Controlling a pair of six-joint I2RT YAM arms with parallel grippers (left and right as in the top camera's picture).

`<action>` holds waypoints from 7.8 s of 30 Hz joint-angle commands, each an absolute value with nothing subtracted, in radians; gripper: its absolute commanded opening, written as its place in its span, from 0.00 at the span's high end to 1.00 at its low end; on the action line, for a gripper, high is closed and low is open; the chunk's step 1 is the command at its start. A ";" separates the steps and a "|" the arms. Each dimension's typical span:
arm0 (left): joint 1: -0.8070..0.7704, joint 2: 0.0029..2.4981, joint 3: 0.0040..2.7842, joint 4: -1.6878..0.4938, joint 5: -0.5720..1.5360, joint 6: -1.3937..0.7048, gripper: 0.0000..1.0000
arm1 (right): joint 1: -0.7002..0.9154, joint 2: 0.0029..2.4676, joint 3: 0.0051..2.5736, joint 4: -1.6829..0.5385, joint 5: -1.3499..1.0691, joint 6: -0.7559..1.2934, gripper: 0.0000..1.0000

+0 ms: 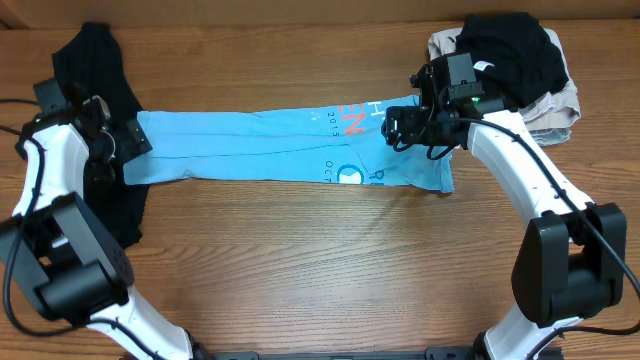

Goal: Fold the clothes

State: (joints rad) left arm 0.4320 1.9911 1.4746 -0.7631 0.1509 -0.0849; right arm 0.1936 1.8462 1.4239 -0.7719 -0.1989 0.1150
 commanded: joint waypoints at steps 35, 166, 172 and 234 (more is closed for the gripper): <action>0.333 2.094 1.488 -0.676 0.317 0.060 0.11 | 0.196 1.842 1.433 -0.784 -0.177 0.108 0.03; 0.302 2.263 2.005 -1.049 0.167 0.195 0.00 | 0.196 1.842 1.433 -0.826 -0.159 0.107 0.00; 0.289 2.267 2.005 -1.043 0.148 0.200 0.00 | 0.196 1.842 1.433 -0.842 -0.159 0.107 0.00; 0.321 2.555 2.088 -1.267 0.259 0.065 0.96 | 0.196 1.842 1.433 -0.875 -0.159 0.157 0.03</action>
State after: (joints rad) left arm 0.3401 2.4611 2.0811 -1.2263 0.2584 0.1238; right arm 0.1932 1.8462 1.4239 -0.8711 -0.1673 0.1238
